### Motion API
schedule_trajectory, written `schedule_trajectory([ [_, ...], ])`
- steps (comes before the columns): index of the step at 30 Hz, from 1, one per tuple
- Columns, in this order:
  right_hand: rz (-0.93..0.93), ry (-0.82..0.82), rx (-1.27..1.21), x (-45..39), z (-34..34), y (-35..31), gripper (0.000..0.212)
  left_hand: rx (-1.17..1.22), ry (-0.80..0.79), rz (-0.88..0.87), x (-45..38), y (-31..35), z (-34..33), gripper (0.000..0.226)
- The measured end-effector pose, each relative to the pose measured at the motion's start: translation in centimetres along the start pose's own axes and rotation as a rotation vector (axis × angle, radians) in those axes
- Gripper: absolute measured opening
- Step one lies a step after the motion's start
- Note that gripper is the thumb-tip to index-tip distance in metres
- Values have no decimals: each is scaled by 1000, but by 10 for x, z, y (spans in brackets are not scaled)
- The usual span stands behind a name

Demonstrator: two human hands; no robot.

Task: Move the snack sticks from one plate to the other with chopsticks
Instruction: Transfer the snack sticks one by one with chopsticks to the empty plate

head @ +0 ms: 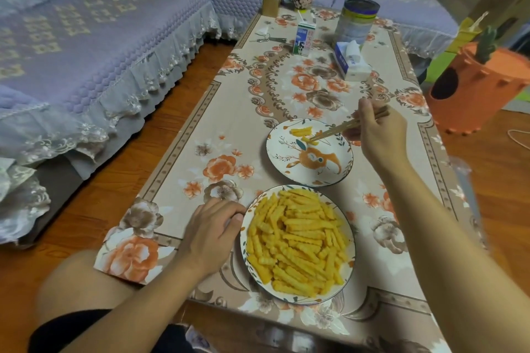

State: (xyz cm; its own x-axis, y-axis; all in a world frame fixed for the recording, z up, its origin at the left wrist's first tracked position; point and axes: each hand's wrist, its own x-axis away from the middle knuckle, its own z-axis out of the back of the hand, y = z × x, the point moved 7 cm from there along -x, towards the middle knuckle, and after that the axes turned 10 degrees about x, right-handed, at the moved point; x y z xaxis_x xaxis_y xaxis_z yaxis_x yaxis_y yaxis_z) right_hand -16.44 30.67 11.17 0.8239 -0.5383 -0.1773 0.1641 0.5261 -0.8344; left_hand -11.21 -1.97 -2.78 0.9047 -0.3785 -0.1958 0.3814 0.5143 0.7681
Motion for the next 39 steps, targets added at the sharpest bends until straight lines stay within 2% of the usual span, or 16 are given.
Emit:
schedule_trajectory([
  [6, -73, 29, 12, 23, 38, -3, 50, 7, 15, -6, -1, 1, 1, 38],
  [10, -181, 64, -99, 62, 86, -18, 47, 5, 22, -12, -1, 0, 0, 39],
  [15, -270, -10, -119, 111, 115, -28, 49, 3, 19, -13, -1, 0, -1, 41],
  [20, -220, -107, -183, 130, 100, -34, 48, -1, 9, -11, -1, 1, -3, 44],
  [25, -122, -206, -114, 135, 80, -44, 44, -2, 2, -13, 1, 0, -3, 42],
  [32, -41, 39, -196, 95, 103, -51, 38, -13, 8, -19, 0, 0, -3, 42],
  [39, -14, -27, -70, 24, 19, -22, 32, -20, 9, -17, 0, -1, -3, 40],
])
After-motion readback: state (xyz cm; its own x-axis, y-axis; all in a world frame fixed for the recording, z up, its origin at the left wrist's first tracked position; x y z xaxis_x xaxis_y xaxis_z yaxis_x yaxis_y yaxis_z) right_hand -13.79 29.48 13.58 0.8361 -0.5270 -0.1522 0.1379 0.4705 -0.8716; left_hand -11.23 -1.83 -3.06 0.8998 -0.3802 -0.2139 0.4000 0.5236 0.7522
